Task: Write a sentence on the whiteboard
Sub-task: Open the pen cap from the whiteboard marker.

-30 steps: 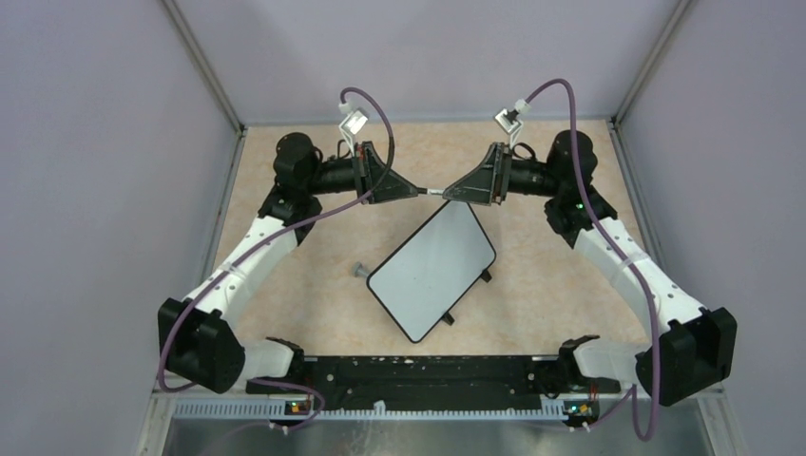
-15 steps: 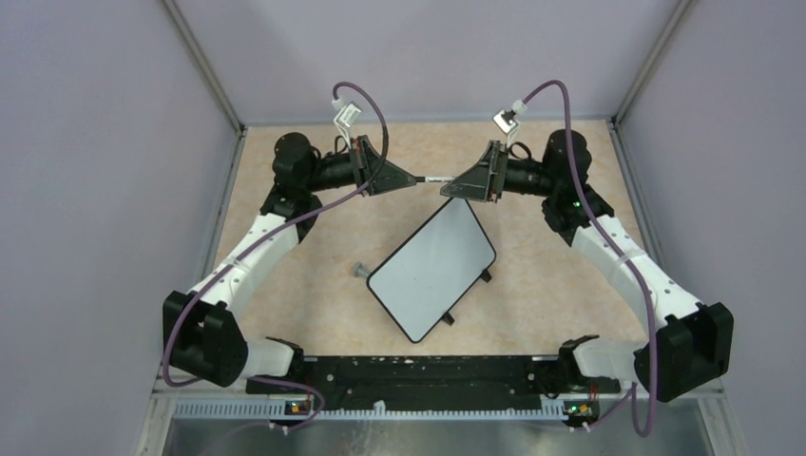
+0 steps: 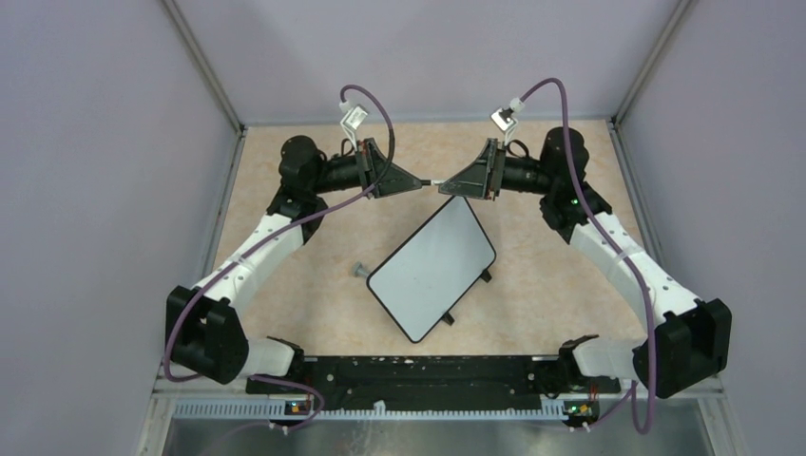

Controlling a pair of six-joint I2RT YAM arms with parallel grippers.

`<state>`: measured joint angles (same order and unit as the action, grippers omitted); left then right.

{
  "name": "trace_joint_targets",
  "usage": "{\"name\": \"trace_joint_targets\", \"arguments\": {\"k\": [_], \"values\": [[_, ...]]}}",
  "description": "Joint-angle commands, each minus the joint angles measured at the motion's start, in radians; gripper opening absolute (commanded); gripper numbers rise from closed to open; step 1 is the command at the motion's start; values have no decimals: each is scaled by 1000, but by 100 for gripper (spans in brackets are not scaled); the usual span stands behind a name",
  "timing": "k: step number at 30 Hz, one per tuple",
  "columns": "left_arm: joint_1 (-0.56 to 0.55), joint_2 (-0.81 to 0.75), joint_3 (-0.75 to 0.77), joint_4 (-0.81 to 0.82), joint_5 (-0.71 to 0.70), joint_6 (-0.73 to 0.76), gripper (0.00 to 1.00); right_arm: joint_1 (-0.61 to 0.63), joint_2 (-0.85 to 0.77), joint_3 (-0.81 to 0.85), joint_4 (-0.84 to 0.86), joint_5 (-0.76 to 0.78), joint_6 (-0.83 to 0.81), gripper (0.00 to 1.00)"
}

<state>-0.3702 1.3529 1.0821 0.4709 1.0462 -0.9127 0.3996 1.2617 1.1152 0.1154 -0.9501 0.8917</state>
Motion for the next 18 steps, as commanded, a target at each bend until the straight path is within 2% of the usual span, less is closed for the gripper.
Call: {"name": "trace_joint_targets", "arguments": {"k": [1,7,14,18], "values": [[-10,5,-10,58,1,-2,0,17,8,56,37,4,13,48],[-23,7,-9,55,9,6,0,27,11,53,43,0,17,45],[-46,20,-4,54,16,16,0,27,15,39,88,-12,44,24],[-44,16,-11,43,20,29,0,27,11,32,89,-16,36,2]]}}
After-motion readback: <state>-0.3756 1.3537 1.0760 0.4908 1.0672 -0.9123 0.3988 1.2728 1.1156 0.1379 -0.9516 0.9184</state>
